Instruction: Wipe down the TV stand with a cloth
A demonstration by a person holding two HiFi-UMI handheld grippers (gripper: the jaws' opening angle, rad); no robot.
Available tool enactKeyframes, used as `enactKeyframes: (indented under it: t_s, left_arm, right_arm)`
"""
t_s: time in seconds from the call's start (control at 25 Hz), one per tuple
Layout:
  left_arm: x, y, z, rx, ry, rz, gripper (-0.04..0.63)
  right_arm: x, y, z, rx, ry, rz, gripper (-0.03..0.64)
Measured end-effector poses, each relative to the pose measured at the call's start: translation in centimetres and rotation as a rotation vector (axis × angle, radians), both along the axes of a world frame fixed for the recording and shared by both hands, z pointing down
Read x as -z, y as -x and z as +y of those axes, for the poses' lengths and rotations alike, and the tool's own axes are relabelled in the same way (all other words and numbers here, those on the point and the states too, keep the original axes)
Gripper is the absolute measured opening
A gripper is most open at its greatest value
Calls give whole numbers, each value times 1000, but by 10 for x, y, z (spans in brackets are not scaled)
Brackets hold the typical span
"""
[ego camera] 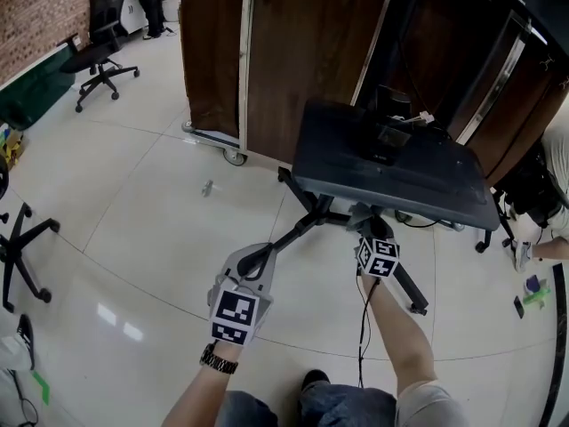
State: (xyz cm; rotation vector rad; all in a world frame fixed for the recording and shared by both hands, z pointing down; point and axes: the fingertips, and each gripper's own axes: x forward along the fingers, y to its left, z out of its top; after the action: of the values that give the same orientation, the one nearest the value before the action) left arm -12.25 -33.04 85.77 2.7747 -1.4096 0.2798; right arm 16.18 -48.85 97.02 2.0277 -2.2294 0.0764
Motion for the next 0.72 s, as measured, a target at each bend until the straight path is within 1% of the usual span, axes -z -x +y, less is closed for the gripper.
enactKeyframes:
  t_s: [0.04,0.12,0.2,0.28,0.36,0.4,0.48,0.56,0.64,0.72]
  left_arm:
    - [-3,-4,-2,-3,3,-4,27]
    - [-10,-13,-10,-5,8,-3,28]
    - [-16,-26,-19,-8,13,3,27]
    - [-26,-42,-21,-16,33,7,26]
    - [-37,-55,-16,-30,57,4,26]
    - [-41,-58,-14,-34,63,2,26]
    - [-49,-61,-12,-37,75,-2,26]
    - [-59,-60,-11,-39,95,-12,27]
    - [-65,-54,-11,-34,107,-18,27]
    - [-66,-45,-13,-18,105,-21,27]
  right_arm:
    - [25,-23,1,-28,-39,6,8]
    - [57,-60,-3,-87,-74,31,8]
    - [57,-87,-14,-129,-48,62,8]
    - [22,-103,-21,-124,52,146,8]
    - [-31,-110,-17,-92,178,239,8]
    - [-57,-113,-14,-82,233,261,8]
    - [-97,-121,-3,-76,320,265,8]
    - [-120,-124,12,-83,361,223,8]
    - [-121,-109,16,-60,334,155,8]
    - [-109,-74,5,18,285,141,8]
